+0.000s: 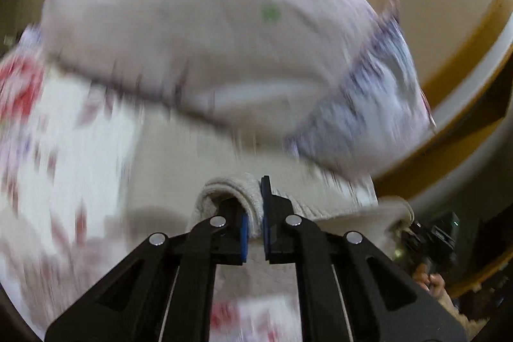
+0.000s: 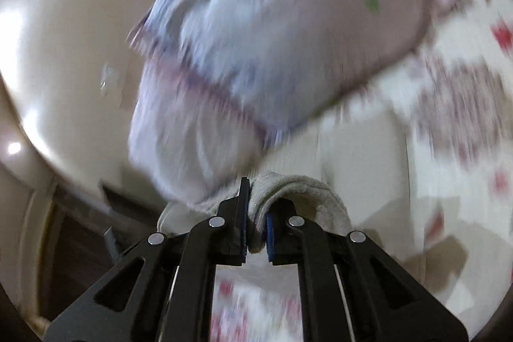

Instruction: Fold small clothes

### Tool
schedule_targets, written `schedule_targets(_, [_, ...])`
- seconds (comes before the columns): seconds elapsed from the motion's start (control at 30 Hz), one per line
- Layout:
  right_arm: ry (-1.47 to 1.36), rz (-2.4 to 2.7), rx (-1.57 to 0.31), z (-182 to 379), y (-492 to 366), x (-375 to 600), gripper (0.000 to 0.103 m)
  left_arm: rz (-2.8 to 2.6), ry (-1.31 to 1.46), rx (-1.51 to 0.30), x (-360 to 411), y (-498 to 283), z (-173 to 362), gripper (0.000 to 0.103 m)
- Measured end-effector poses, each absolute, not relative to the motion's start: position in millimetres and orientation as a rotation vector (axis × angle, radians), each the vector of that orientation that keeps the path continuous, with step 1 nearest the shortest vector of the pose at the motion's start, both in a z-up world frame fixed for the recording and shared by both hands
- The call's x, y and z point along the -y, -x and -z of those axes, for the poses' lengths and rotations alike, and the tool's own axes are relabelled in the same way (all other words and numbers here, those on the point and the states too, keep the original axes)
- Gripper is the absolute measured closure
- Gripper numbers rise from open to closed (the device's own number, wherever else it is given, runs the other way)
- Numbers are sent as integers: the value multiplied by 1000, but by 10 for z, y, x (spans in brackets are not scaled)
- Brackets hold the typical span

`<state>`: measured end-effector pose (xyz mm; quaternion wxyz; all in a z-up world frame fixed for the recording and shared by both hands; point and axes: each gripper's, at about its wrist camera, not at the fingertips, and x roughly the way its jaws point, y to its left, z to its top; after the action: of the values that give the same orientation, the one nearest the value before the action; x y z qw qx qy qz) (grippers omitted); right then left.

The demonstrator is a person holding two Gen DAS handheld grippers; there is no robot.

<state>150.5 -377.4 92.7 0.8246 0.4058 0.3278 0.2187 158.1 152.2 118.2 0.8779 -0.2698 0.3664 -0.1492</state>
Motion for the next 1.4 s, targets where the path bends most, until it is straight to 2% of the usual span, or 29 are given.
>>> schedule_targets(0.03, [-886, -422, -693, -896, -1761, 3776, 92, 289, 556, -768, -1542, -1765, -1170, 90])
schedule_targets(0.1, [-901, -330, -764, -721, -2060, 3769, 66, 160, 538, -857, -1602, -2132, -975, 63])
schedule_targets(0.13, [-899, -294, -795, -657, -2108, 3731, 50, 95, 539, -900, -1669, -2212, -874, 52])
schedule_targets(0.2, [-915, -287, -832, -503, -2051, 3686, 48, 84, 581, -910, -1850, -2133, -779, 49])
schedule_targets(0.23, [-892, -297, -839, -450, -1978, 3678, 40, 94, 601, -906, -1935, -2059, -734, 39])
schedule_targets(0.27, [-858, -278, -848, -409, -1903, 3687, 36, 106, 610, -918, -2039, -1963, -655, 30])
schedule_targets(0.4, [-864, -240, -917, -183, -1725, 3869, 37, 180, 665, -996, -2152, -1896, -378, 30])
schedule_targets(0.53, [-873, -254, -930, -100, -1649, 3844, 37, 228, 682, -1057, -1924, -1944, -151, 32])
schedule_targets(0.63, [-873, -285, -937, -115, -1659, 3744, 36, 216, 672, -1031, -1771, -1973, -97, 32])
schedule_targets(0.67, [-871, -291, -939, -126, -1680, 3700, 36, 194, 682, -1021, -1758, -1976, -79, 42])
schedule_targets(0.7, [-867, -298, -939, -128, -1685, 3690, 36, 172, 697, -1015, -1750, -1987, -71, 46])
schedule_targets(0.73, [-865, -302, -939, -140, -1686, 3684, 36, 150, 712, -1007, -1738, -2005, -61, 74])
schedule_targets(0.77, [-865, -308, -939, -134, -1687, 3686, 36, 166, 796, -1027, -1735, -2031, 27, 86])
schedule_targets(0.83, [-874, -318, -942, -115, -1681, 3729, 36, 154, 842, -1011, -1746, -2011, -8, 88])
schedule_targets(1.0, [-866, -325, -915, -191, -1644, 3934, 37, 336, 836, -904, -1237, -2003, -611, 89])
schedule_targets(1.1, [-845, -317, -882, -295, -1648, 4079, 37, 549, 819, -850, -461, -2115, -1068, 90])
schedule_targets(1.2, [-838, -294, -860, -355, -1684, 4261, 36, 742, 869, -874, 494, -2315, -1158, 88])
schedule_targets(1.27, [-845, -274, -858, -351, -1751, 4393, 37, 854, 913, -957, 1066, -2488, -1010, 76])
schedule_targets(1.33, [-850, -258, -874, -335, -1820, 4484, 37, 900, 982, -1074, 1458, -2581, -800, 76])
schedule_targets(1.4, [-893, -261, -896, -301, -1891, 4622, 34, 890, 988, -1043, 1388, -2516, -797, 69])
